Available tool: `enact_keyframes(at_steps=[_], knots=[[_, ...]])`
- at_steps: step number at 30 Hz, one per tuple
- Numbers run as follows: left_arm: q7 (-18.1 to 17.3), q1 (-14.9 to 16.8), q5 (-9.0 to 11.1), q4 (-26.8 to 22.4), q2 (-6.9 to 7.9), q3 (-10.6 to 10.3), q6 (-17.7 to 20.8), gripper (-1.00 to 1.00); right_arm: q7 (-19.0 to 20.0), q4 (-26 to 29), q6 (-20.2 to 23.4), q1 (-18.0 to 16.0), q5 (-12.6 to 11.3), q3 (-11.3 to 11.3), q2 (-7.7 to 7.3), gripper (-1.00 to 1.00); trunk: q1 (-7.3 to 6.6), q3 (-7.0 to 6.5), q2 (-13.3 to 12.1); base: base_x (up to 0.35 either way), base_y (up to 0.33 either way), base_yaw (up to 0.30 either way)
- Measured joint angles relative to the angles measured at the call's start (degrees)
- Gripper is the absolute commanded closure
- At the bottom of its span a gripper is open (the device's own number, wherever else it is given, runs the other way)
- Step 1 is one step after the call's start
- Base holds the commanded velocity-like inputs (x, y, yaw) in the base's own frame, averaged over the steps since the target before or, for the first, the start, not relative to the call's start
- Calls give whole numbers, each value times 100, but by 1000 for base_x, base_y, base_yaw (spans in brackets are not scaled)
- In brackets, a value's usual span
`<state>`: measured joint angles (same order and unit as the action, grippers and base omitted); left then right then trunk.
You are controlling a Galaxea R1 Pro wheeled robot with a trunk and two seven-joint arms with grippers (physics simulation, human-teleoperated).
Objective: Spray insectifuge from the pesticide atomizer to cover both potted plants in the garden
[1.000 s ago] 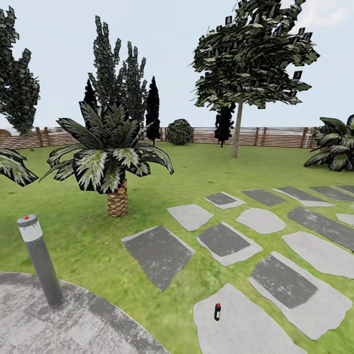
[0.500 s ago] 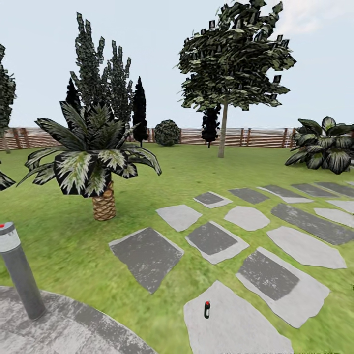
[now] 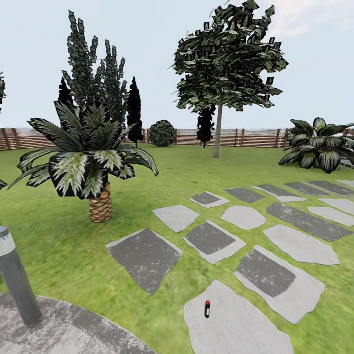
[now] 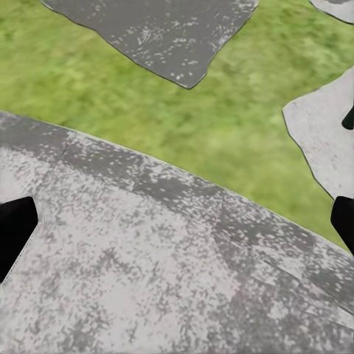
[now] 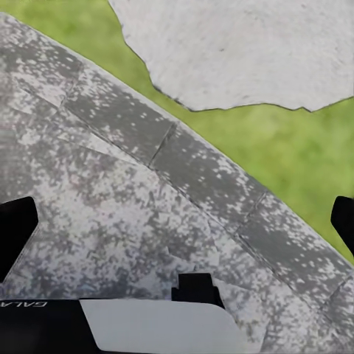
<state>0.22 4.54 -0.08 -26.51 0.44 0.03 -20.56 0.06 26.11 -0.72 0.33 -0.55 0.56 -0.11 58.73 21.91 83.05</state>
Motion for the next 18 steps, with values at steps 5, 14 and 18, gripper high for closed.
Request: enact_keyframes(at_steps=[5,14,18], knots=[[0,0,0,1,0,-2,0,-100,2,0,0,0,6,0,1,-100,0,0,0,0,125,-1],[1,0,0,1,0,-2,-1,-100,-7,7,0,0,2,2,-13,-100,0,0,0,0,8,0],[1,0,0,1,0,-2,-1,-100,1,2,0,0,1,6,-9,-100,0,0,0,0,0,-2]])
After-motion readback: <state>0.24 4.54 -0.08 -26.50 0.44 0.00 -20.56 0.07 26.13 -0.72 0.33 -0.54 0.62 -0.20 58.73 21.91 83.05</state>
